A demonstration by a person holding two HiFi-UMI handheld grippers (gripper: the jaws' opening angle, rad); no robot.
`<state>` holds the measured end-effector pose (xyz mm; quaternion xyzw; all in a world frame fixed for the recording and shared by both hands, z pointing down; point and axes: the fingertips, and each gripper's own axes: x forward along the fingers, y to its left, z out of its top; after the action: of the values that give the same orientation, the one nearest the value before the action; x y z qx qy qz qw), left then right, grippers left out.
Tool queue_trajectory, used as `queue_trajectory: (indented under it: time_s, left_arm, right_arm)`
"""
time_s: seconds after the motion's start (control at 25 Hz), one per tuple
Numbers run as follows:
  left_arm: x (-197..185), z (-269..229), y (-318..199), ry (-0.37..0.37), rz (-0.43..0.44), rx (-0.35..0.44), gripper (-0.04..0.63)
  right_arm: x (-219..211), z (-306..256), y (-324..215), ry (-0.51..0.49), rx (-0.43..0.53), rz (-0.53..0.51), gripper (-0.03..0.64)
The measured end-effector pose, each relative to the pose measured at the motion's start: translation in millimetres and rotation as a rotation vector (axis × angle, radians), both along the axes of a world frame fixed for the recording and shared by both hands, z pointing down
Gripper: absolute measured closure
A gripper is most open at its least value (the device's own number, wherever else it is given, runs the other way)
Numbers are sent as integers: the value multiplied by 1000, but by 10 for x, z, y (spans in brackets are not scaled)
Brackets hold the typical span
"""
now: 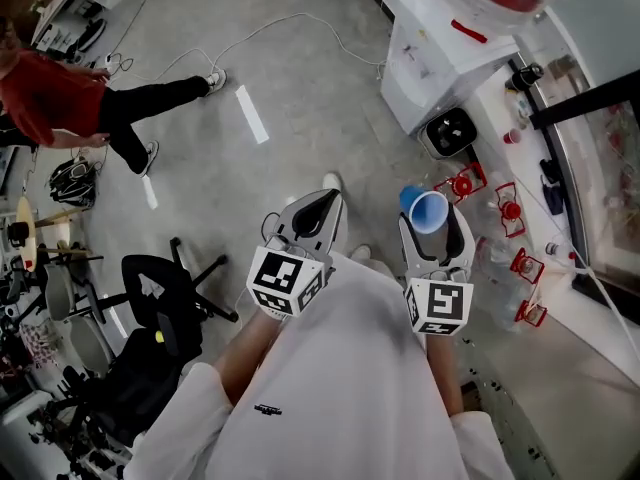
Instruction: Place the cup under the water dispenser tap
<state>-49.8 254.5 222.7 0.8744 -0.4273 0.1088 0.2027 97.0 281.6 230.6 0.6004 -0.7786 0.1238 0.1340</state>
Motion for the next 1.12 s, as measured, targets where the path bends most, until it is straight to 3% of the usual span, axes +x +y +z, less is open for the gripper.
queue_trajectory:
  time_s: [0.72, 1.12]
  left_arm:
    - [-149, -41, -2177, 18, 93, -19, 588]
    - [89, 81, -2734, -4, 126, -52, 588]
  right_arm:
    - [-108, -45, -2131, 26, -30, 90, 261]
    - [12, 26, -2712, 39, -40, 57, 261]
